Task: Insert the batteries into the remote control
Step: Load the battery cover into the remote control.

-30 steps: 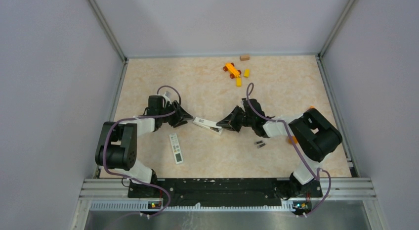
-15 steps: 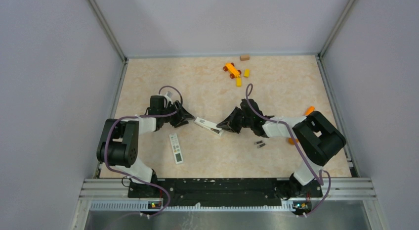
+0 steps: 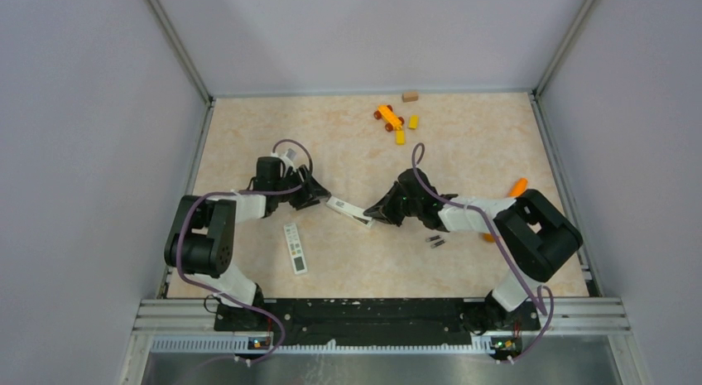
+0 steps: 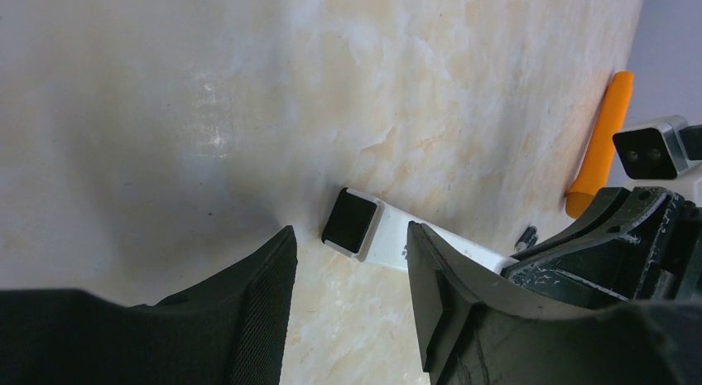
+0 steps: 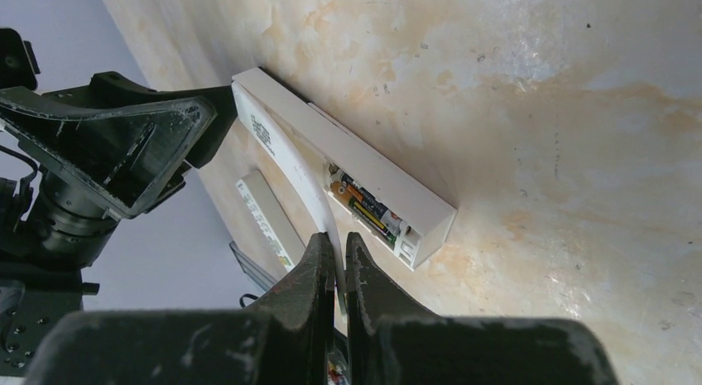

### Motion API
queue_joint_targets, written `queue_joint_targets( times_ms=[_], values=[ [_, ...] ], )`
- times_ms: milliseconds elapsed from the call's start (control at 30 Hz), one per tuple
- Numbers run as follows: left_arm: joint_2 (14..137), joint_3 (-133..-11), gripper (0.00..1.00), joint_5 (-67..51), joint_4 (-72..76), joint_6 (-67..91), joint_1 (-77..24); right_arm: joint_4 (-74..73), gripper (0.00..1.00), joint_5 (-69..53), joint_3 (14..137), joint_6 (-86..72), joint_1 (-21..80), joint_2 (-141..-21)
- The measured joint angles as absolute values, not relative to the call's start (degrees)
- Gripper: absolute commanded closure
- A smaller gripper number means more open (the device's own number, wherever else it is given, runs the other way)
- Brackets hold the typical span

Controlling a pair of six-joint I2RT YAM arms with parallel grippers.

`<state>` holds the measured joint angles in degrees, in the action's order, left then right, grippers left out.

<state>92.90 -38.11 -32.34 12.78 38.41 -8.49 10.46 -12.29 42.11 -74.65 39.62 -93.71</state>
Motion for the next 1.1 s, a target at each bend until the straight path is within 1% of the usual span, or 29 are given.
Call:
queue_joint_targets(
  times_ms=[133, 367, 767, 867, 1100],
  values=[
    [93.7, -39.6, 0.48, -32.3, 11.4, 34.9, -9.1, 9.6, 1.0, -11.1, 42.1, -75.6, 40.3, -93.4],
    [93.9, -41.4, 0.51, -32.4, 9.0, 29.5, -9.8, 9.0, 1.0, -10.2, 42.1, -77.1, 40.8, -93.0],
    [96.0, -41.7, 0.53, -33.6, 9.0, 28.6, -11.7, 7.5, 1.0, -6.4, 41.6, -82.9, 43.3, -91.4],
    [96.1, -41.7, 0.58, -33.5, 9.2, 28.8, -11.7, 6.7, 1.0, -4.7, 41.6, -85.1, 44.5, -91.4],
    [96.2, -41.6, 0.66, -33.1, 9.5, 29.3, -12.0, 3.8, 1.0, -2.5, 42.7, -88.1, 45.9, -91.5]
  ],
)
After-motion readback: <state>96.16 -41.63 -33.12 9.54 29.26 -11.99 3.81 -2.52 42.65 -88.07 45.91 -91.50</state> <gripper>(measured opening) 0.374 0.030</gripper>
